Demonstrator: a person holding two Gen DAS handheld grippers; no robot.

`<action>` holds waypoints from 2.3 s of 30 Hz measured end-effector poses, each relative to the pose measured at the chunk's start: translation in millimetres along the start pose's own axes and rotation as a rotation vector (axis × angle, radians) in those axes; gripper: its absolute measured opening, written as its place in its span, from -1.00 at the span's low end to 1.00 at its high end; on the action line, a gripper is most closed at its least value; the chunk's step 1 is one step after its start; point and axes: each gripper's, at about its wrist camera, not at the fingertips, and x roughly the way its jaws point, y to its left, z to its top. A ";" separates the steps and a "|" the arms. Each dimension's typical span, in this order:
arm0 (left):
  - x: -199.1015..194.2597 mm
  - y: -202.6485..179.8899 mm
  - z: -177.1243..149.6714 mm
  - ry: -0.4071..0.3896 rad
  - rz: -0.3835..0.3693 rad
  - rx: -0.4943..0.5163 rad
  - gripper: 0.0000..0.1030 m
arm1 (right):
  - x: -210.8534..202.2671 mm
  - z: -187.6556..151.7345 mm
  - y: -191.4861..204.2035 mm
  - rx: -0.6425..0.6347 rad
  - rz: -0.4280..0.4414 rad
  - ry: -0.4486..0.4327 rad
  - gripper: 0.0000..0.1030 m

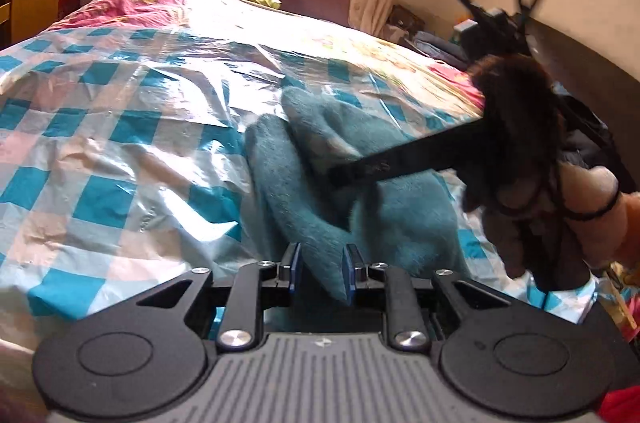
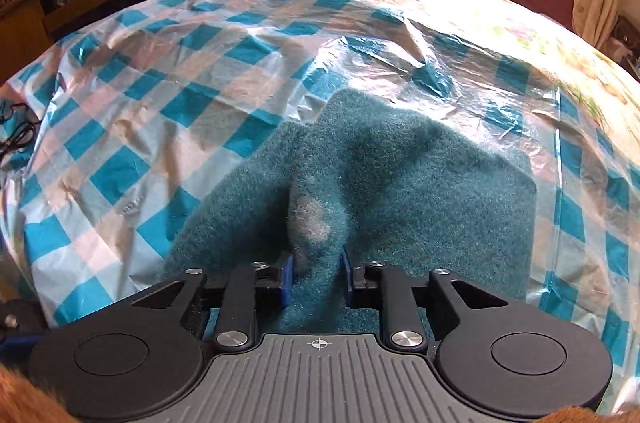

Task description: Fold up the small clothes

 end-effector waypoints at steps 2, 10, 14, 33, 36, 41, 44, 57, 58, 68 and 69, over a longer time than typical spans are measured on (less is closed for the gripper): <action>18.1 21.1 15.8 0.008 0.014 -0.052 -0.47 | -4.7 2.7 -6.6 0.040 0.033 0.000 -0.63; 108.7 40.1 45.2 0.102 -0.123 -0.136 -0.55 | -40.0 22.2 -20.4 0.208 0.193 -0.050 -0.66; 113.9 39.4 38.1 0.105 -0.107 -0.136 -0.57 | -18.9 23.8 -11.5 0.260 0.240 -0.014 -0.66; 3.3 44.1 17.7 -0.010 -0.153 -0.125 -0.56 | 52.4 24.7 4.3 0.377 0.385 0.152 -0.66; 13.5 21.0 14.9 0.032 -0.159 -0.041 -0.55 | 59.5 28.6 5.4 0.358 0.415 0.188 -0.65; 59.5 34.5 9.0 0.221 -0.009 -0.150 -0.56 | 66.2 33.9 9.3 0.294 0.452 0.232 -0.65; 68.1 44.3 9.4 0.250 0.039 -0.216 -0.60 | 77.5 34.5 15.1 0.267 0.468 0.246 -0.66; 67.4 14.7 11.7 0.229 0.146 -0.116 -0.69 | -44.9 -29.2 -66.3 0.246 0.385 -0.034 -0.60; 65.4 11.3 13.3 0.221 0.149 -0.108 -0.69 | -49.6 -41.7 -68.8 0.230 0.349 -0.030 -0.60; 73.6 -31.0 48.9 0.144 0.244 0.070 -0.67 | -38.8 -74.4 -75.4 0.278 0.331 -0.044 -0.59; 74.4 -29.3 48.0 0.160 0.254 0.068 -0.67 | -36.1 -75.2 -73.8 0.268 0.331 -0.043 -0.59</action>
